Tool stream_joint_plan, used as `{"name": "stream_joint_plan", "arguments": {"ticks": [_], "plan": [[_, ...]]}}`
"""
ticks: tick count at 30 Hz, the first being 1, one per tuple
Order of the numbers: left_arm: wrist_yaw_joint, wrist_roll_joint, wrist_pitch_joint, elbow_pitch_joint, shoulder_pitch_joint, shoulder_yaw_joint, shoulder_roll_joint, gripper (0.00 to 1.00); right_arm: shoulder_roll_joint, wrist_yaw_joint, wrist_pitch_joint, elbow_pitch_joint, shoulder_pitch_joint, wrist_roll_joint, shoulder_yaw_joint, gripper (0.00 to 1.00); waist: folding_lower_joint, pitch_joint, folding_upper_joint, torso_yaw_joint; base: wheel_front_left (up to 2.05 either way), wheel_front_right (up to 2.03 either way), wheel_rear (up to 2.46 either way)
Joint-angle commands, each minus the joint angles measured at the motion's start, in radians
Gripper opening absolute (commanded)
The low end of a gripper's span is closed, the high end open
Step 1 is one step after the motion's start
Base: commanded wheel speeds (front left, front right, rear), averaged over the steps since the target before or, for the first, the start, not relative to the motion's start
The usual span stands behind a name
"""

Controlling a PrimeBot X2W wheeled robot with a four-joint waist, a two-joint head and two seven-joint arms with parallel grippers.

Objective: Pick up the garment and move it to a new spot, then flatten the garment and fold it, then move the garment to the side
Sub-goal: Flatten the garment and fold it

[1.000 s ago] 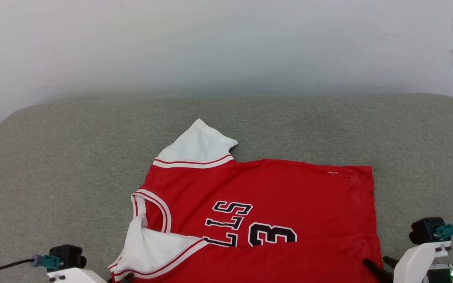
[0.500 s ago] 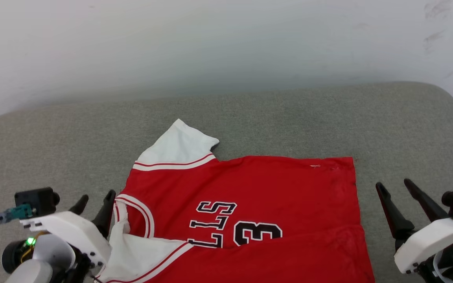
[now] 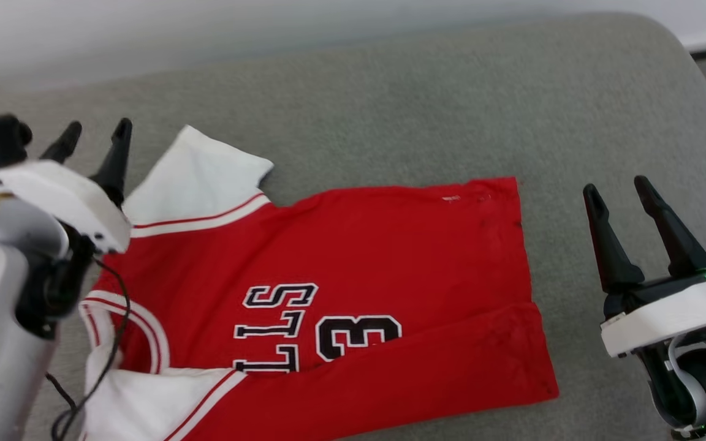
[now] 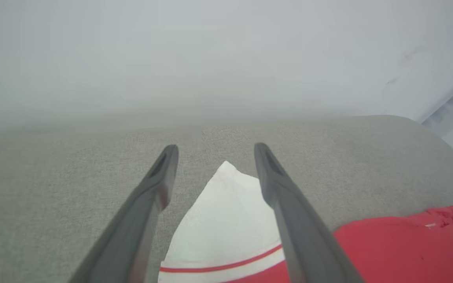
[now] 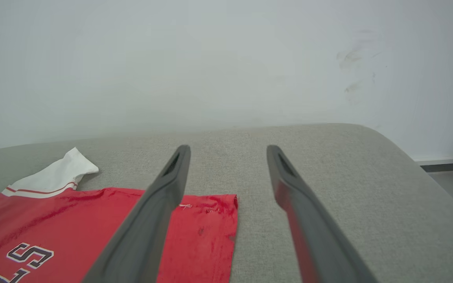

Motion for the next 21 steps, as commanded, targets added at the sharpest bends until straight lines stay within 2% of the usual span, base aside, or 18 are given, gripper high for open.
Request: {"name": "stream_joint_plan", "arguments": {"ticks": [1, 5, 10, 16, 21], "plan": [[-0.018, -0.008, 0.029, 0.019, -0.037, -0.006, 0.011, 1.00, 0.008, 0.000, -0.008, 0.003, -0.021, -0.003, -0.001, 1.00, -0.0001, 0.085, 0.0000, -0.073, 0.00, 0.00, 0.00], [-0.098, -0.042, 0.175, 0.087, -0.156, -0.037, 0.048, 1.00, 0.027, 0.000, -0.032, 0.019, -0.045, 0.002, 0.011, 1.00, -0.0001, 0.134, 0.0000, -0.115, 0.00, 0.00, 0.00], [-0.153, -0.073, 0.398, 0.170, -0.275, -0.076, 0.119, 1.00, 0.042, -0.001, -0.056, 0.046, -0.062, 0.013, 0.036, 1.00, -0.0001, 0.178, 0.0000, -0.169, 0.00, 0.00, 0.00], [-0.131, -0.072, 0.654, 0.230, -0.357, -0.120, 0.207, 1.00, 0.065, 0.000, -0.093, 0.072, -0.071, 0.038, 0.067, 1.00, -0.0001, 0.228, 0.0000, -0.226, 0.00, 0.00, 0.00], [-0.082, -0.088, 0.790, 0.261, -0.350, -0.144, 0.230, 1.00, 0.072, 0.000, -0.109, 0.109, -0.076, 0.062, 0.082, 1.00, -0.0001, 0.254, 0.0000, -0.249, 0.00, 0.00, 0.00]]}}
